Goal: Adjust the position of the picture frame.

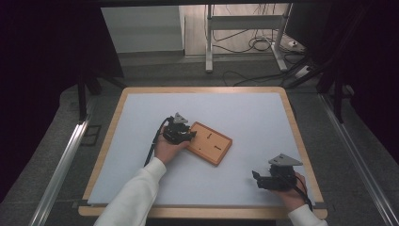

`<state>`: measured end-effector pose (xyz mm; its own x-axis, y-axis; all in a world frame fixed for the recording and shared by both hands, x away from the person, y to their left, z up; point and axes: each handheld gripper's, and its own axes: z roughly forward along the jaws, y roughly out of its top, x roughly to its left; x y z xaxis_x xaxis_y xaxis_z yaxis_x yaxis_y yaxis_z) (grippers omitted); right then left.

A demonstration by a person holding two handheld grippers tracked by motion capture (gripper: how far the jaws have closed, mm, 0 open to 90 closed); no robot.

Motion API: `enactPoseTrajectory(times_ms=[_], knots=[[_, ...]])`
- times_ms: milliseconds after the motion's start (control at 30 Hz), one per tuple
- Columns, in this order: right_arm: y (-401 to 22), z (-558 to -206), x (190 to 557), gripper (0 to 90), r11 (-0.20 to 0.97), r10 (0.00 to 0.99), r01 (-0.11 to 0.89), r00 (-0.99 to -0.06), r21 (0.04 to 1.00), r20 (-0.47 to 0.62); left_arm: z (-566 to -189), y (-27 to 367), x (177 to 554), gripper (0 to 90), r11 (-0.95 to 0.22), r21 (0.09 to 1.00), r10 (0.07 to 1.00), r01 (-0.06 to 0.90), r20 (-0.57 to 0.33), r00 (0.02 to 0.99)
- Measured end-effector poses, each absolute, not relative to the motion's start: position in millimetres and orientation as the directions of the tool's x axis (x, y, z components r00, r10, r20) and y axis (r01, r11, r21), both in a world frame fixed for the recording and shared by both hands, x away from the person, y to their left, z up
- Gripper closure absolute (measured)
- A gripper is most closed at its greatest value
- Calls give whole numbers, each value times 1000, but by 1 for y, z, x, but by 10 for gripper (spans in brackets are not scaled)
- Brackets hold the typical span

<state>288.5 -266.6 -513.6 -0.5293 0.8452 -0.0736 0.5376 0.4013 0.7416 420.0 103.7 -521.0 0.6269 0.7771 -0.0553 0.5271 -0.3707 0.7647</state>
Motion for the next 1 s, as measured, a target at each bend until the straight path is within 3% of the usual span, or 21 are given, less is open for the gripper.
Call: enactPoseTrajectory(times_ms=[567,1000], knots=[[-263,-513,288,137,409,838,531,-540,742,-75,-524,98,423,822,-348,777,795,525,-52,605],[-262,-513,288,137,411,836,526,-544,745,-78,-526,102,423,836,-327,789,788,521,-77,611]])
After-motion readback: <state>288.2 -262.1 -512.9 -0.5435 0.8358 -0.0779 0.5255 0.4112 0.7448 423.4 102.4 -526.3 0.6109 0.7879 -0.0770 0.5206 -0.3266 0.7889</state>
